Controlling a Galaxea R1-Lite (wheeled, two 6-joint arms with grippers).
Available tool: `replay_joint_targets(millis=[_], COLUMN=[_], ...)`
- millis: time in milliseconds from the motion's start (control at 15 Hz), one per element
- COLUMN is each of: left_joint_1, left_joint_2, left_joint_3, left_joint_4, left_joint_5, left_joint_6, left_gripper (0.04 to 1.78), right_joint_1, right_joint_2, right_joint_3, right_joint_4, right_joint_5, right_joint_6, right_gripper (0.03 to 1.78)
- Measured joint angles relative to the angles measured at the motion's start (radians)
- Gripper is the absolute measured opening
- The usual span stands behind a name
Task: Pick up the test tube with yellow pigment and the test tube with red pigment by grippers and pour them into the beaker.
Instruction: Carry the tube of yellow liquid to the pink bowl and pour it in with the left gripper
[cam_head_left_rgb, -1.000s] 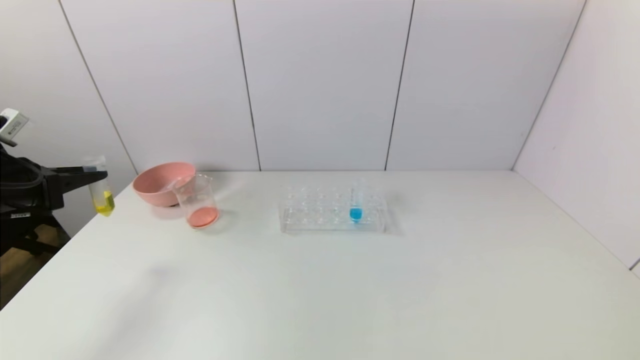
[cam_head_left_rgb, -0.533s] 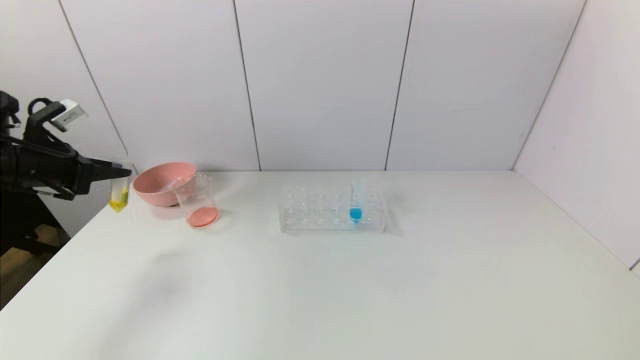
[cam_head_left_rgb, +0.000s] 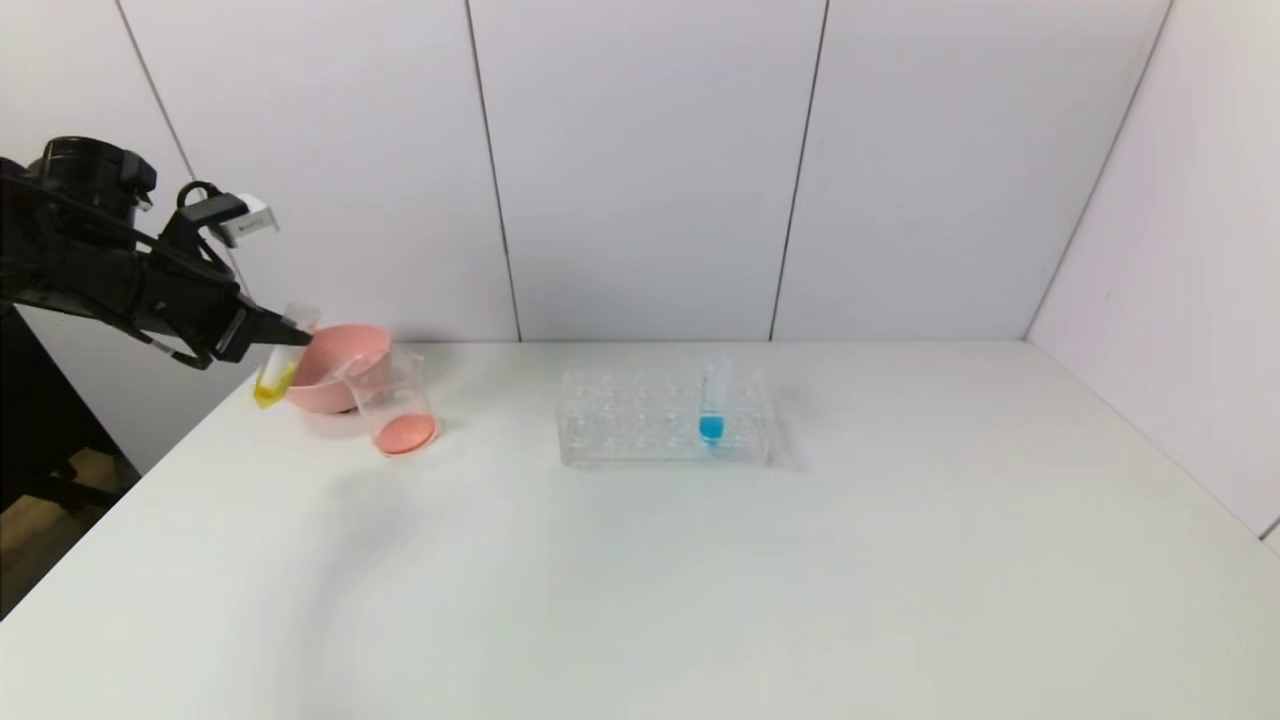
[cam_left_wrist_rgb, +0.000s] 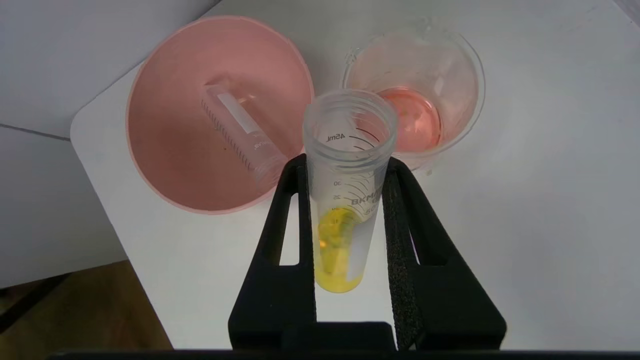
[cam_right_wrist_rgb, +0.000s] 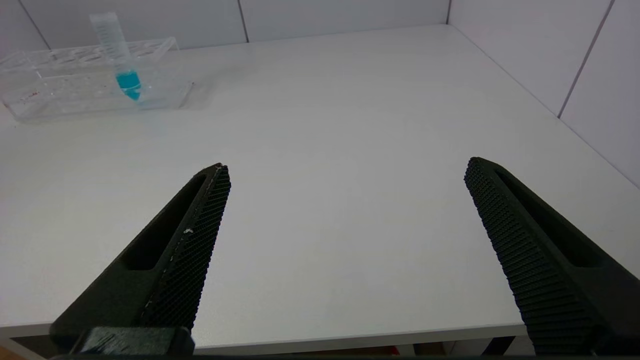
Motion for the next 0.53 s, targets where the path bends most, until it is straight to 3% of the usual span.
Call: replay_joint_targets(millis=[267, 533], left_joint_1=[-0.033, -0.077], left_joint_2=[0.054, 0.064], left_joint_3=[-0.172, -0.199], left_joint_4=[0.175, 0.199], left_joint_5=[0.077, 0.192], left_joint_6=[0.075, 0.174], left_gripper=[0.42, 0.42], right_joint_1=[0.000, 0.000], right_joint_2=[0.000, 0.000], right_joint_3=[0.000, 0.000], right_joint_4=[0.000, 0.000], right_joint_5=[0.000, 0.000], right_joint_6=[0.000, 0.000], right_gripper=[1.71, 1.71])
